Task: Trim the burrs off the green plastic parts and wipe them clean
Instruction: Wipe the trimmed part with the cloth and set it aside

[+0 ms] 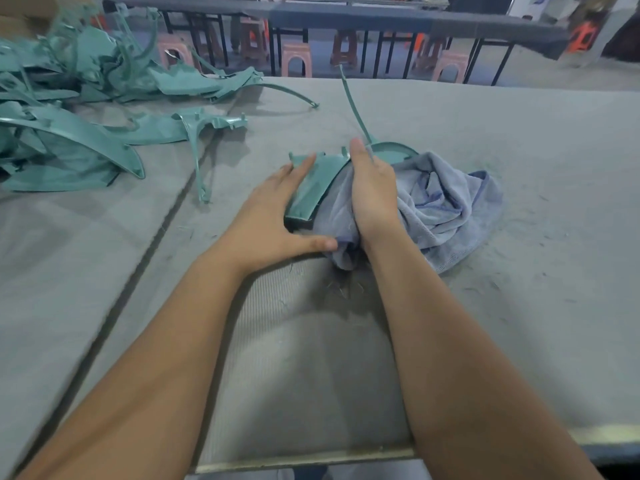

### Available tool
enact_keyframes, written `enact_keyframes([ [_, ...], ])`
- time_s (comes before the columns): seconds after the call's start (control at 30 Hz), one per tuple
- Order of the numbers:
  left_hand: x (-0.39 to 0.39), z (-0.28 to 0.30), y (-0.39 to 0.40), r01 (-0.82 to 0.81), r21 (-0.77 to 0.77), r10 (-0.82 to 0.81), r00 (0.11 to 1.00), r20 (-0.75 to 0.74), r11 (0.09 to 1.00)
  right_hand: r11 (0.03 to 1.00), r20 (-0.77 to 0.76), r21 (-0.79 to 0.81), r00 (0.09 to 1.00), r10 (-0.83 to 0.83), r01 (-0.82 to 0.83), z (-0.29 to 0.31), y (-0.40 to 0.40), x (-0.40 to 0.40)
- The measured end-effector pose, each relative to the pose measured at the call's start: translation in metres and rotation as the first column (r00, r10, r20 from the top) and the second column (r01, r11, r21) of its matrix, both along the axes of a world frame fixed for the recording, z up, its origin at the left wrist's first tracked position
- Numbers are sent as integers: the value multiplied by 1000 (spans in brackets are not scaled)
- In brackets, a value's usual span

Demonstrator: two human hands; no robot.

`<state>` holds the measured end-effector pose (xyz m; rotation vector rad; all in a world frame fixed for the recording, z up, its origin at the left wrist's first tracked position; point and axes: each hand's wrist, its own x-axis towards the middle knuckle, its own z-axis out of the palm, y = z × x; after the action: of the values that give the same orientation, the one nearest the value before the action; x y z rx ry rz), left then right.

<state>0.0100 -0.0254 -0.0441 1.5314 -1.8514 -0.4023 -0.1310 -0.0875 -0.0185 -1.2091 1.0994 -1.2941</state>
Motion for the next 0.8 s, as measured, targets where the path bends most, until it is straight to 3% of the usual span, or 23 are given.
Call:
enact_keyframes([
  [0.03, 0, 1, 0, 11, -12, -11, 1000, -2, 1000, 995, 129, 80, 990, 55, -66, 0, 2, 0],
  [0.1, -4, 3, 1, 34, -92, -52, 977, -205, 995, 961, 284, 212, 952, 114, -178, -1, 5, 2],
  [0.17, -10, 8, 2, -50, -189, -38, 900, -435, 981, 910, 277, 258, 927, 253, -325, 3, 10, 5],
  [0.2, -12, 13, 4, -125, -209, -10, 839, -545, 970, 920, 161, 207, 939, 303, -333, 7, 11, 5],
  [0.23, -12, 17, 5, -229, -206, 45, 764, -644, 951, 947, 7, 115, 954, 301, -300, 12, 11, 6],
  [0.3, -7, 23, 5, -418, -155, 149, 609, -779, 895, 981, -205, -100, 969, 141, -163, 13, 9, 5],
  [0.33, -3, 25, 4, -449, -113, 160, 526, -835, 886, 982, -216, -168, 975, 48, -85, 12, 8, 3],
  [0.4, -1, 28, 2, -413, 16, 157, 311, -937, 911, 957, -93, -264, 984, -152, 123, 13, 6, -4],
  [0.47, -7, 28, -2, -286, 44, 82, 123, -989, 957, 920, -25, -349, 980, -197, 176, 17, 7, -6],
  [0.5, -12, 28, -2, -226, 15, 33, 73, -997, 974, 908, -25, -397, 987, -157, 135, 19, 10, -3],
  [0.6, -30, 29, 1, -69, -93, -94, -18, -995, 993, 879, -173, -471, 985, -13, -71, 17, 20, 18],
  [0.7, -33, 31, 5, -8, -127, -127, -104, -987, 992, 861, -493, -463, 868, -54, -209, 7, 30, 43],
  [0.8, -24, 30, 4, -63, -141, -148, -125, -981, 988, 768, -540, -555, 840, -41, -320, 4, 43, 51],
])
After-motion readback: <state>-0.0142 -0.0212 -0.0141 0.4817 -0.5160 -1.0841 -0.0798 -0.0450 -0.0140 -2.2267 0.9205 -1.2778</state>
